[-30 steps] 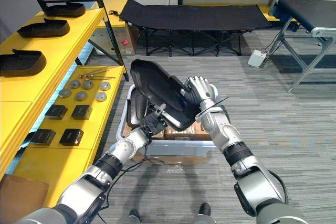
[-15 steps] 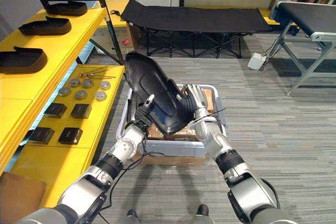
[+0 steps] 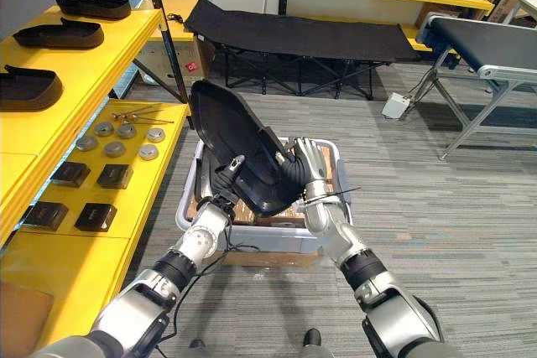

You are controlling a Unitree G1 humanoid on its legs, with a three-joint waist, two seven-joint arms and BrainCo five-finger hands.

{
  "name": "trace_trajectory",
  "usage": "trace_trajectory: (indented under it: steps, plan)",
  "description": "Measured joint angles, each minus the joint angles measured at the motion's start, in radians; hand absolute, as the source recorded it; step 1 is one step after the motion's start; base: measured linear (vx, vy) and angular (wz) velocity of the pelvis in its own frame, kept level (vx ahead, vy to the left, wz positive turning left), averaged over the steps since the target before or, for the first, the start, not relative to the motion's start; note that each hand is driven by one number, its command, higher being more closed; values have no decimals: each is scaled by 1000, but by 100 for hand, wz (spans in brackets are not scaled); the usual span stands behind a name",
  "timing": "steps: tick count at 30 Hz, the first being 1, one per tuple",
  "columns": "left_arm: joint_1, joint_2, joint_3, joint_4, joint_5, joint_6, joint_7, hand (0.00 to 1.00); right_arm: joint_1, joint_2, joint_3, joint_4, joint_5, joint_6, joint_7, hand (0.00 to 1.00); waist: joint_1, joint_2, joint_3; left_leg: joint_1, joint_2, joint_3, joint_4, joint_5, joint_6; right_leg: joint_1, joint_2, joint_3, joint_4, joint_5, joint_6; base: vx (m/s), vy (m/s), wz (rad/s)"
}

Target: Walk over and take plastic housings, then place them on the shelf

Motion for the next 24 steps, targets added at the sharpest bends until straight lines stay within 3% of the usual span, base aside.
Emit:
trace_trajectory:
  steps: [4,6,9,13,18,19,24]
  plan:
    - [101,-6,5,-132,118,-74,-8,100,97,6,-8,-96,17,-57,-56,0,0,-1,0,0,-2,0,-8,0,0,1,-1,-2,-6,0,1,0,0,0]
    - [140,-6,14,-185,173,-89,-2,100,140,7,-13,-142,17,-61,-65,0,3,-1,0,0,-3,-2,-9,0,0,2,-1,-4,-7,0,1,4,5,2]
    - [204,-6,32,-280,260,-107,53,100,199,7,-14,-195,23,-64,-64,0,1,-1,-1,0,-4,-25,-9,0,0,21,-1,-24,-17,0,1,-1,4,16]
    - [259,-28,78,-349,396,-108,148,100,286,24,-15,-302,157,-116,-61,0,13,-3,-2,1,-5,-34,-13,0,0,30,0,-35,-22,-1,2,-7,2,9]
    - [318,-68,186,-404,711,-121,378,100,337,75,-52,-528,277,-253,-44,0,4,4,-17,2,-7,-25,-32,8,-3,15,0,-34,-22,-1,2,-12,8,-5]
    - [346,-82,223,-407,847,-128,464,100,350,77,-77,-568,337,-269,-22,0,0,8,-34,3,-7,-26,-32,8,-3,15,0,-34,-22,-1,2,0,0,0]
    - [412,-94,368,-490,1184,-130,728,100,477,82,-172,-627,540,-268,69,0,-3,22,-55,13,-9,-23,-43,8,-3,18,0,-32,-22,-2,2,-1,5,-1]
